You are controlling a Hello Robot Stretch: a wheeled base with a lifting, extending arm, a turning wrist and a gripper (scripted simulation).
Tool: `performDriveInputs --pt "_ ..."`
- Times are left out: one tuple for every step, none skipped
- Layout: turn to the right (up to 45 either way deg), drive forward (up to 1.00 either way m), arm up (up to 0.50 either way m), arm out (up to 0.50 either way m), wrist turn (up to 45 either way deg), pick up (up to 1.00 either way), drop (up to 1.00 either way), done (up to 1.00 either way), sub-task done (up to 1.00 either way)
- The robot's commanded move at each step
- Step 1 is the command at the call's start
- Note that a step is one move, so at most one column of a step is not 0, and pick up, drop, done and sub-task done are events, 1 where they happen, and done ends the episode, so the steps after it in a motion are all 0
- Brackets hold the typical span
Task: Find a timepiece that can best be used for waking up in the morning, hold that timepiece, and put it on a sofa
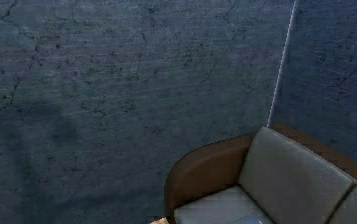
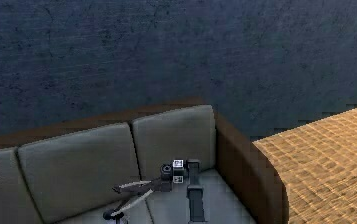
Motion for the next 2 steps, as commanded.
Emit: performDriveInputs --pt "0.0 0.00 0.00 -0.08 0.0 0.00 0.00 0.00 0.00" --pt "0.0 0.00 0.00 0.00 0.0 0.00 0.00 1.00 0.00"
